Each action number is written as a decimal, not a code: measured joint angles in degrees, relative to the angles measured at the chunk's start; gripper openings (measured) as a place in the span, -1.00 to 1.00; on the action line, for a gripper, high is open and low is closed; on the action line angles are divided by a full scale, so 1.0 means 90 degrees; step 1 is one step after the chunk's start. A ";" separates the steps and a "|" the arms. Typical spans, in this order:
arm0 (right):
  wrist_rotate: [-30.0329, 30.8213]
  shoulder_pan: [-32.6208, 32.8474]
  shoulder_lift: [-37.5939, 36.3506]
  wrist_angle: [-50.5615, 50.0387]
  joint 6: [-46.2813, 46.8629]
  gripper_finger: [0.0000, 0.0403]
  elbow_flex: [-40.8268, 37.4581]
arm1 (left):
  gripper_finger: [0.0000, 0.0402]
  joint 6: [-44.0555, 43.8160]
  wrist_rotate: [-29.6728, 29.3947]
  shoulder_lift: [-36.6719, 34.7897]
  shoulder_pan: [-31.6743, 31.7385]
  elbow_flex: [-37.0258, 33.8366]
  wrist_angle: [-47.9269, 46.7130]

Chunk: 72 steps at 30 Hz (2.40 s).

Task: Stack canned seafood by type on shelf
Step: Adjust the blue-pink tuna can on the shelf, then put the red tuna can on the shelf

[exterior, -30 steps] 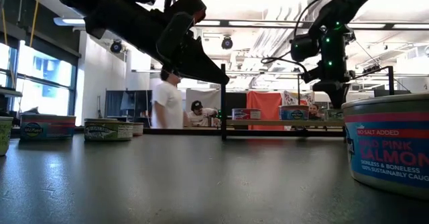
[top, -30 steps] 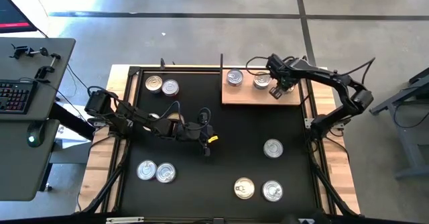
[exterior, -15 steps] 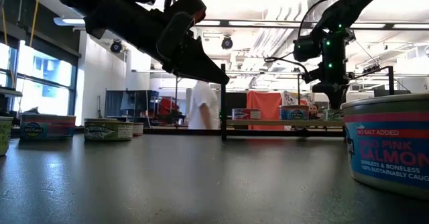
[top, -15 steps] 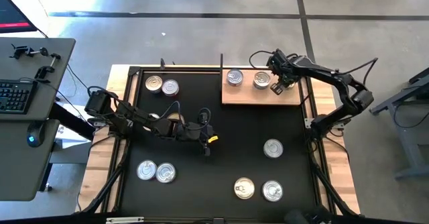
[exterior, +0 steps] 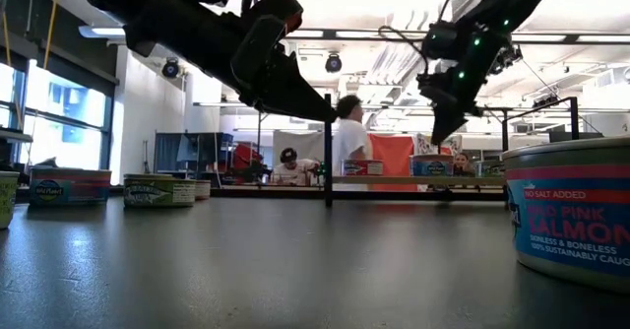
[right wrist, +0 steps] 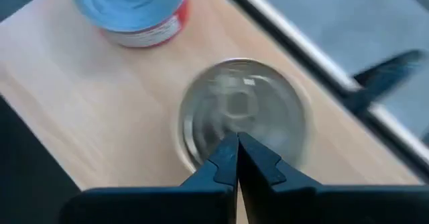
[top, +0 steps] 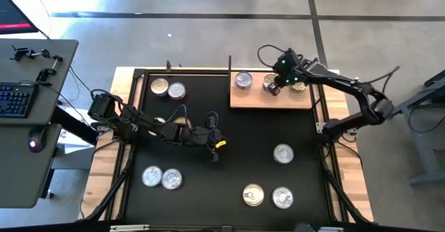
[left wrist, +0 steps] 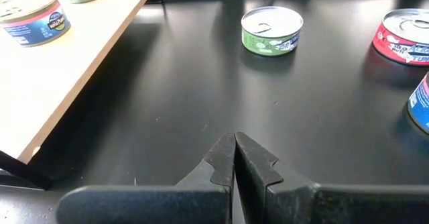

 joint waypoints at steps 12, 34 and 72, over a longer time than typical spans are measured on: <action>0.0289 0.0086 0.0629 0.0302 0.0004 -1.00 0.0049 | -1.00 -0.0003 -0.0007 0.0000 0.0002 0.0000 -0.0002; -0.0315 0.2336 -0.0865 0.2285 0.0562 -1.00 -0.1171 | -1.00 0.0000 -0.0482 -0.0582 -0.0087 0.0011 -0.0328; 0.4457 0.7811 -0.1542 0.5410 0.1920 -0.55 -0.3314 | -1.00 -0.2122 -0.3007 -0.2366 -0.1298 0.0114 -0.5246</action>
